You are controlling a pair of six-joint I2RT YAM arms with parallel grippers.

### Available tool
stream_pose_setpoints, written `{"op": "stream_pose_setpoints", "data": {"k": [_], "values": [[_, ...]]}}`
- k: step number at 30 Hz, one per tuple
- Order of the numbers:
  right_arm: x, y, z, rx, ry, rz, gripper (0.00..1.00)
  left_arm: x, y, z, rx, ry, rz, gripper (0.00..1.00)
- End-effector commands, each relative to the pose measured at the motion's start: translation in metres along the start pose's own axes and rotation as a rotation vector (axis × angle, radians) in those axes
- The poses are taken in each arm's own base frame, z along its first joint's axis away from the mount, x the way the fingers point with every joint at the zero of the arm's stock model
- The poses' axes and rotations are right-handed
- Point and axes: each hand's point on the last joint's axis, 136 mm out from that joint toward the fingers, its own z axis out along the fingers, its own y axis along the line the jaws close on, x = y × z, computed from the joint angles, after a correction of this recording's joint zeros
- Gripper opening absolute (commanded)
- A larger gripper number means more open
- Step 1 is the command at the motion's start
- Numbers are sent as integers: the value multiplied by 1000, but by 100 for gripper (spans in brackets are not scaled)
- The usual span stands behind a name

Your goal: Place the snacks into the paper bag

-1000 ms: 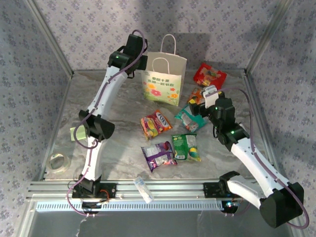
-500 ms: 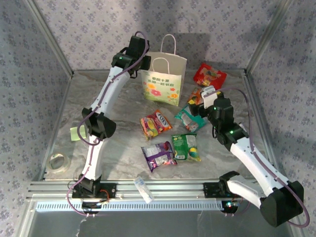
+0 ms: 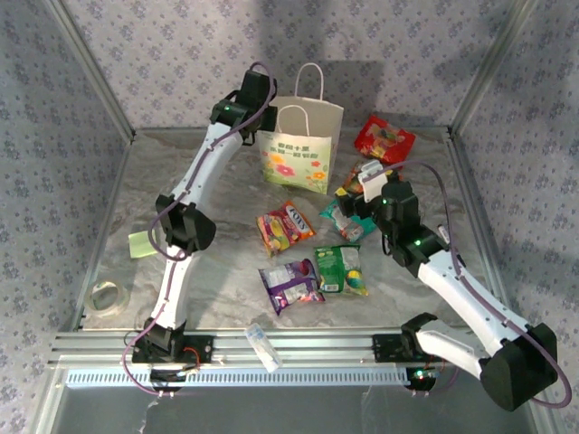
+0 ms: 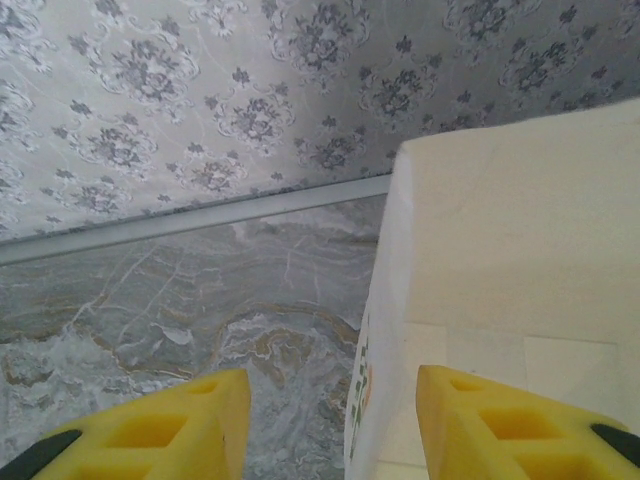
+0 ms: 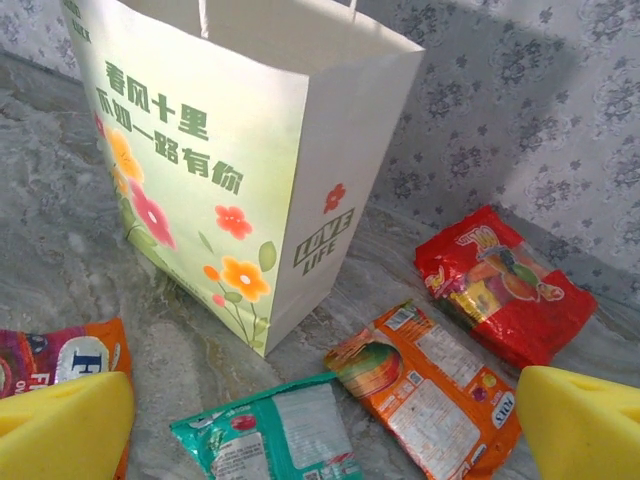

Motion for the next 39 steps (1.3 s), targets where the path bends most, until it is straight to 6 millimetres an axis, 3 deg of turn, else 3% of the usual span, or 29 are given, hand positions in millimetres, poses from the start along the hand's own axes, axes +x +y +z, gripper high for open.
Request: {"op": "stream_pose_setpoints", "data": {"k": [1,10,18,26,31,39], "values": [[-10,1,-1,0,-22,-8,100,-9,2,3,-2,-32,-31,45],[-15,8,-1,-21,-29,28,100,-8,22,6,19,-5,-159,24],[-19,15,-2,-38,-34,12,100,-24,33,-20,13,-45,-172,23],[-18,21,-3,-49,-29,-7,100,-12,58,-29,-70,3,-229,17],[-20,21,-4,-47,-34,-12,100,-18,67,-45,-95,-13,-231,18],[-18,23,-4,-53,-31,-16,100,-12,87,-62,-145,7,-233,6]]}}
